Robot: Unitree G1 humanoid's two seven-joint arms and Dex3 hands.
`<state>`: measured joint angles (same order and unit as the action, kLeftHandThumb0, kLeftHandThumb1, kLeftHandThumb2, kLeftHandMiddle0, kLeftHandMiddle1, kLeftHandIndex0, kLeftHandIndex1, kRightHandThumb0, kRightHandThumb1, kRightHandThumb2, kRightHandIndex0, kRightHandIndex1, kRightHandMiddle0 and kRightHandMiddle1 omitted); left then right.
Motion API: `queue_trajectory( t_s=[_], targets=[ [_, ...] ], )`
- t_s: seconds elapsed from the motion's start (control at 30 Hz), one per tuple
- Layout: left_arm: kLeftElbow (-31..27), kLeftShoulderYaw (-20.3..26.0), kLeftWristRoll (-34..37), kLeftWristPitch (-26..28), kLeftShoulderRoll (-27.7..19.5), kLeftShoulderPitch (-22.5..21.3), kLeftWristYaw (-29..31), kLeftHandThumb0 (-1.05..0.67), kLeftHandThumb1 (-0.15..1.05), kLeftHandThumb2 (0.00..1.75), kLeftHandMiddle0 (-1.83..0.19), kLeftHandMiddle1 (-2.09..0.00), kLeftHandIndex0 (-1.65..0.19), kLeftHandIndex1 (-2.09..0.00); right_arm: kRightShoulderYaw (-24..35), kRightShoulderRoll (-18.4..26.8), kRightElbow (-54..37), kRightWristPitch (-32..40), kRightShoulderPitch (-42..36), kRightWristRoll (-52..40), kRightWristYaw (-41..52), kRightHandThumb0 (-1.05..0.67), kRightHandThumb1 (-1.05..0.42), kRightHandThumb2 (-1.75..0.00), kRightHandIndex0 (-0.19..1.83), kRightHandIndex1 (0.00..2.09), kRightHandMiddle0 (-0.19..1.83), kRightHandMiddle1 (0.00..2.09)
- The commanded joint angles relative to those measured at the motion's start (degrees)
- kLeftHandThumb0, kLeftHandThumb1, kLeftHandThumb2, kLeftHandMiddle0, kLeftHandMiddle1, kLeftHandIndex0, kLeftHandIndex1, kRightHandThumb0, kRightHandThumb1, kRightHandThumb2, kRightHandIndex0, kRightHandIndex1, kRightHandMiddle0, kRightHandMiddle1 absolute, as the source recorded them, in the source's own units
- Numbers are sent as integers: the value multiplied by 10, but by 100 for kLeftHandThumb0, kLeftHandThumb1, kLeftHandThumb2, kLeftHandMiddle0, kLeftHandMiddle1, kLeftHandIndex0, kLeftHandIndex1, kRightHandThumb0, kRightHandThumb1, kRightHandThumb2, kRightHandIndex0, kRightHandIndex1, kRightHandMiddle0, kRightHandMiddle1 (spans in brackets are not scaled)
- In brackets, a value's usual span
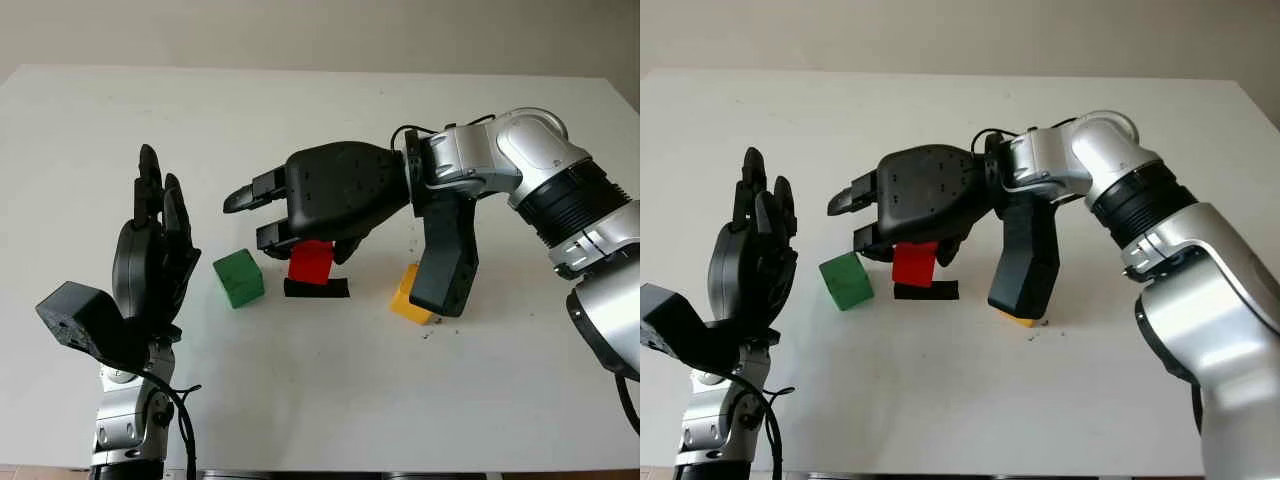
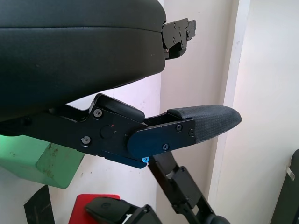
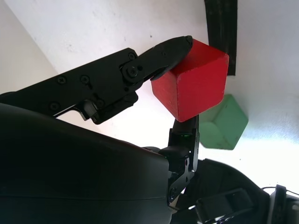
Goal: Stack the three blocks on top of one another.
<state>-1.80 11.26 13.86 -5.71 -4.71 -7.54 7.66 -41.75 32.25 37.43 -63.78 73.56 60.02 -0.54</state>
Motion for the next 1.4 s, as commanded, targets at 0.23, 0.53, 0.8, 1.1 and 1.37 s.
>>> queue_trajectory(
  t_s=[0.23, 0.53, 0.8, 1.1, 1.37],
  targets=[
    [-20, 1, 4, 2, -8, -3, 5, -74, 105, 62, 19, 0, 19, 0, 6, 3, -26, -10, -22, 15, -11, -52, -96, -6, 26, 5, 39, 139],
    [-17, 1, 4, 3, -9, -4, 5, -74, 105, 62, 19, 0, 19, 0, 0, -1, -14, 0, -22, 53, -52, -49, -98, -6, 24, 5, 37, 143],
    [-15, 2, 5, 1, -12, -5, 7, -75, 105, 62, 19, 0, 19, 0, -8, 0, -12, 16, -16, 94, -94, -46, -97, -5, 24, 5, 37, 147],
    [-18, 1, 5, 2, -14, -3, 7, -74, 105, 63, 19, 0, 19, 0, -14, 1, -1, 28, -17, 108, -109, -47, -96, -5, 23, 5, 40, 150],
    [-21, 1, 5, 4, -15, -1, 7, -74, 105, 63, 19, 0, 19, 0, -12, -1, 13, 28, -25, 82, -84, -47, -95, -5, 25, 6, 41, 148]
  ],
)
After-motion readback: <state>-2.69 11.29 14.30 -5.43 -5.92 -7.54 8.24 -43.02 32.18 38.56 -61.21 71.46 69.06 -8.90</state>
